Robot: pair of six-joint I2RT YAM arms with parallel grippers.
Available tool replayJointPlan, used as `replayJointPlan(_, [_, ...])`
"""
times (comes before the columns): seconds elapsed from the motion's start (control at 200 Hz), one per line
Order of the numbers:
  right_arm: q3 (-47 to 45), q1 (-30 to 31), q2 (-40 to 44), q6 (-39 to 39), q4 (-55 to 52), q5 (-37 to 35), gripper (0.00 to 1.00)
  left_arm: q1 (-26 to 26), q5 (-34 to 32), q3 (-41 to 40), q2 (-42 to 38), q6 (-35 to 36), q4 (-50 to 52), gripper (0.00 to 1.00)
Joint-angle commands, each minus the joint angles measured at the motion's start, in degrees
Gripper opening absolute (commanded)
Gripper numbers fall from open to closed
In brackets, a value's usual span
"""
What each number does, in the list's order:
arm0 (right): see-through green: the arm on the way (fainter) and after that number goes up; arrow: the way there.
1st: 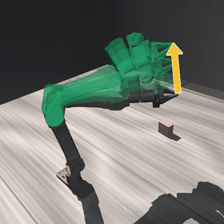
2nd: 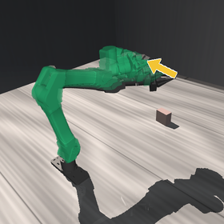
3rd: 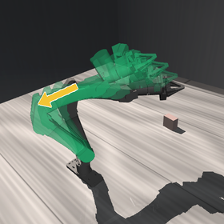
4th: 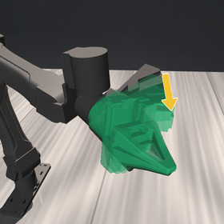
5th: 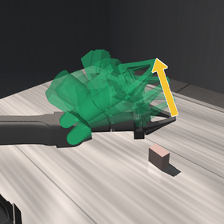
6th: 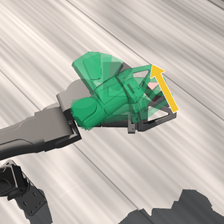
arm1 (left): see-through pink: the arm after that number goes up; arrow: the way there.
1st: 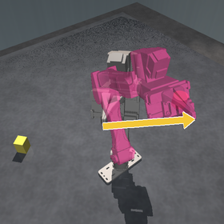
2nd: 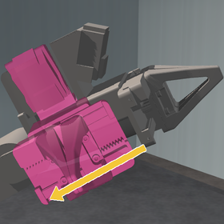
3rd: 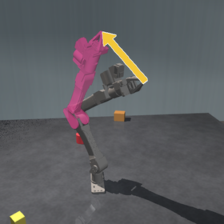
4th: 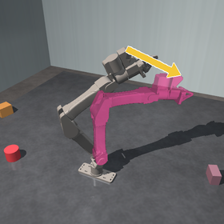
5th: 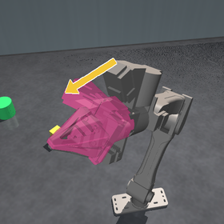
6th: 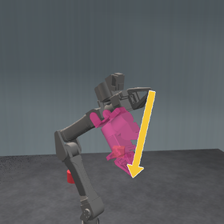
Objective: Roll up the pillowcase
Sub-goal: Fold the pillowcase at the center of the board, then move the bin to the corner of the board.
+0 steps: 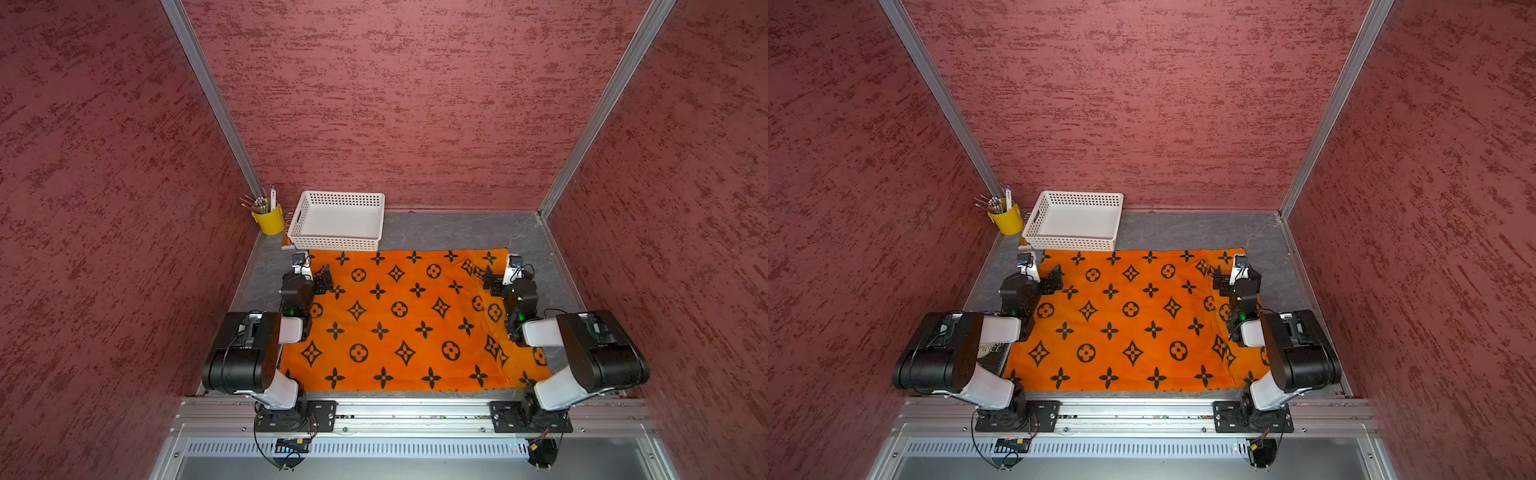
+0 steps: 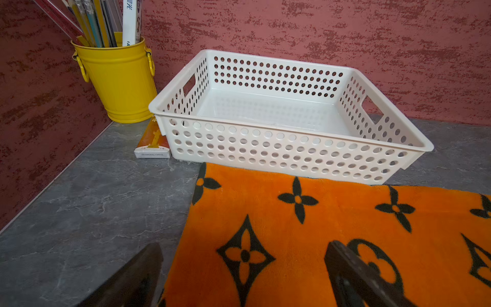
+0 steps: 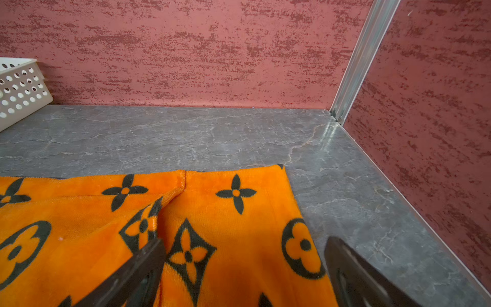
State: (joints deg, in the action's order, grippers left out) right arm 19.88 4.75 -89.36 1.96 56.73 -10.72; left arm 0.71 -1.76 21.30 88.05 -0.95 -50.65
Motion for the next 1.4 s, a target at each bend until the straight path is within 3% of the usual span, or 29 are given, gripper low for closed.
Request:
replayJointPlan(0.0, [0.79, -0.3, 0.15, -0.37, -0.19, -0.01, 0.99, 0.43, 0.2, 0.11, -0.17, 0.71, -1.11, 1.0])
replayJointPlan(0.636, [0.8, -0.39, 0.15, -0.46, -0.37, 0.01, 0.99, 1.39, 2.28, -0.14, -0.37, 0.25, -1.29, 1.0])
replayJointPlan(0.731, [-0.53, -0.32, 1.21, 0.68, 1.56, 2.07, 0.99, 1.41, 1.17, -0.75, -3.72, -0.13, -0.22, 1.0])
replayJointPlan(0.892, [-1.13, 0.49, 12.88, 0.72, -7.17, 0.11, 0.99, 2.62, -7.03, 3.89, -18.7, -7.19, 20.77, 1.0])
replayJointPlan(0.967, [3.63, 0.45, 19.42, -5.71, -22.73, -5.09, 0.99, 4.48, -7.27, 8.31, -24.42, -14.8, 34.76, 1.0])
replayJointPlan(1.072, [14.6, 0.36, 22.89, -17.99, -45.95, -10.48, 0.99, 9.0, -1.35, 15.34, -28.45, -23.78, 52.93, 1.0])
replayJointPlan(1.162, [22.51, 0.41, 19.9, -20.58, -56.59, -8.48, 0.98, 13.14, 4.13, 18.55, -28.55, -28.91, 59.59, 1.0])
replayJointPlan(1.252, [29.58, 0.42, 16.11, -22.04, -63.81, -4.91, 0.98, 13.37, 6.47, 21.16, -26.92, -29.87, 61.33, 1.0])
replayJointPlan(1.393, [36.01, 0.42, 12.01, -23.62, -67.84, -0.34, 0.99, 14.58, 7.97, 33.65, -14.72, -30.26, 74.67, 1.0])
